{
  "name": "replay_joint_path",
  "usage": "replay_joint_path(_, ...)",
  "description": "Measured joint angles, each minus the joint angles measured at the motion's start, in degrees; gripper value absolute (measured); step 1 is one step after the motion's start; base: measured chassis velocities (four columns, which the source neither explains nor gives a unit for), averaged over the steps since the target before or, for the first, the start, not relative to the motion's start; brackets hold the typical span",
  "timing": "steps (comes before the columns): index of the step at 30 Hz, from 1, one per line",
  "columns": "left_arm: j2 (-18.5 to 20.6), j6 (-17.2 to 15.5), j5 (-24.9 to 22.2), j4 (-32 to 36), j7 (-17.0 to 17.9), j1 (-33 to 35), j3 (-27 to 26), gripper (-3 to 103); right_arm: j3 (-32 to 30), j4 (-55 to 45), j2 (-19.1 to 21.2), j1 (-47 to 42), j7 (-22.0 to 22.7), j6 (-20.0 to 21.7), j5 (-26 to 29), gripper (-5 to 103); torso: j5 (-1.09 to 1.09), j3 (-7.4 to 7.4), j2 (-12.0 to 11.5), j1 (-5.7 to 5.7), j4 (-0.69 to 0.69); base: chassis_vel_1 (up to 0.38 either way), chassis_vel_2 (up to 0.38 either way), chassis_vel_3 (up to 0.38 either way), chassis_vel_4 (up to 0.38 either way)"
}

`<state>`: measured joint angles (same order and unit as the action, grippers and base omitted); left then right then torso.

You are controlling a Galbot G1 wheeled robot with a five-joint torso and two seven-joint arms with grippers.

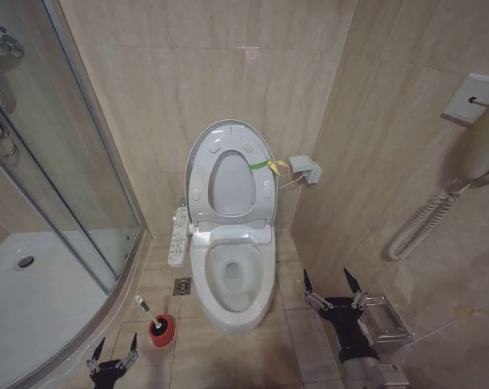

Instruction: Open the toilet lid, clean the toilet bowl with a toilet brush, close the toilet lid, and flush.

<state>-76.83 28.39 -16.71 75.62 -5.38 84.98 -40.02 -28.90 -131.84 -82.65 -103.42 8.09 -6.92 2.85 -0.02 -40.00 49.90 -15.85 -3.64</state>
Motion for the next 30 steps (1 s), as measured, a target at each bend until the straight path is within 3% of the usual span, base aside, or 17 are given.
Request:
replay_joint_path(4,1.2,0.5,-3.2,-4.0,-1.9,-3.4,-0.6,96,0.0,0.0,0.0,0.0,0.0,0.0,0.0,100,0.0,0.0,0.0,0.0,-0.01,0.0,0.0,0.0,0.0)
replay_joint_path(10,2.1,0.4,-4.4,-8.7,-3.7,-6.8,-0.5,96,0.0,0.0,0.0,0.0,0.0,0.0,0.0,100,0.0,0.0,0.0,0.0,0.01,0.0,0.0,0.0,0.0)
replay_joint_path(13,2.4,2.3,-4.5,-13.7,-8.0,-10.1,0.2,96,0.0,0.0,0.0,0.0,0.0,0.0,0.0,100,0.0,0.0,0.0,0.0,0.0,0.0,0.0,0.0,0.0)
replay_joint_path(19,2.3,4.0,-2.2,-18.9,-8.7,-13.6,0.7,97,0.0,0.0,0.0,0.0,0.0,0.0,0.0,100,0.0,0.0,0.0,0.0,0.0,0.0,0.0,0.0,0.0)
replay_joint_path(30,3.4,4.4,-2.0,-25.2,-11.0,-21.8,2.5,96,0.0,0.0,0.0,0.0,0.0,0.0,0.0,100,0.01,0.0,0.0,0.0,0.0,0.0,0.0,0.0,0.0)
